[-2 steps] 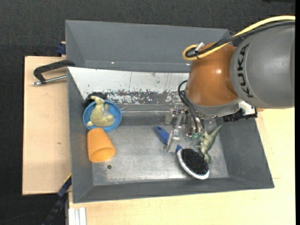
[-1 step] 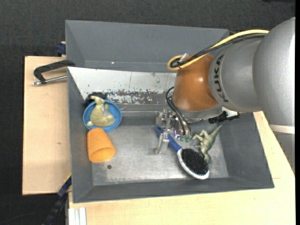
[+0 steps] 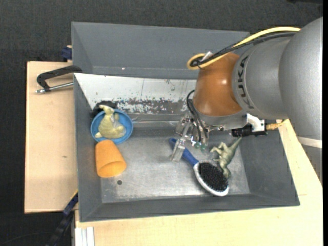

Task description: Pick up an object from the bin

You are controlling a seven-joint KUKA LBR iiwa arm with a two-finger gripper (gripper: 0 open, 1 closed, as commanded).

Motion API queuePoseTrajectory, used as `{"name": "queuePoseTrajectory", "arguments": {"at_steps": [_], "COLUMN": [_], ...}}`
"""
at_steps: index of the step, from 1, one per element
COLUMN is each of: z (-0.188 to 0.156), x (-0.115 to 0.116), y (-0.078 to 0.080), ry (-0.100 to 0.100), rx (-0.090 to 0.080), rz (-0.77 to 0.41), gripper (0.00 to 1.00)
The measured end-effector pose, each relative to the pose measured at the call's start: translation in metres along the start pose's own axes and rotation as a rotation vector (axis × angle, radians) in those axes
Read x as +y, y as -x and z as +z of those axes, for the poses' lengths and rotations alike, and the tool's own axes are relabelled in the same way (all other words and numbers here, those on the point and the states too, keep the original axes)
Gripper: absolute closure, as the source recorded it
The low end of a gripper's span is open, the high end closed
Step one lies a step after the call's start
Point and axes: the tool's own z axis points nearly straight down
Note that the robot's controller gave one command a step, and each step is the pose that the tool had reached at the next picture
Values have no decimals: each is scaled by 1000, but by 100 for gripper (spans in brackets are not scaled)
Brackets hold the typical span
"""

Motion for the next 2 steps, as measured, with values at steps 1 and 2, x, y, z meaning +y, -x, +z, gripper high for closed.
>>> {"name": "queuePoseTrajectory", "arguments": {"at_steps": [1,2], "z": [23,22], "x": [-2,-2], "y": [-1,-1], "ry": [-3,-2], "rx": [7,6], "rz": [9,9], "gripper": [0,100]}}
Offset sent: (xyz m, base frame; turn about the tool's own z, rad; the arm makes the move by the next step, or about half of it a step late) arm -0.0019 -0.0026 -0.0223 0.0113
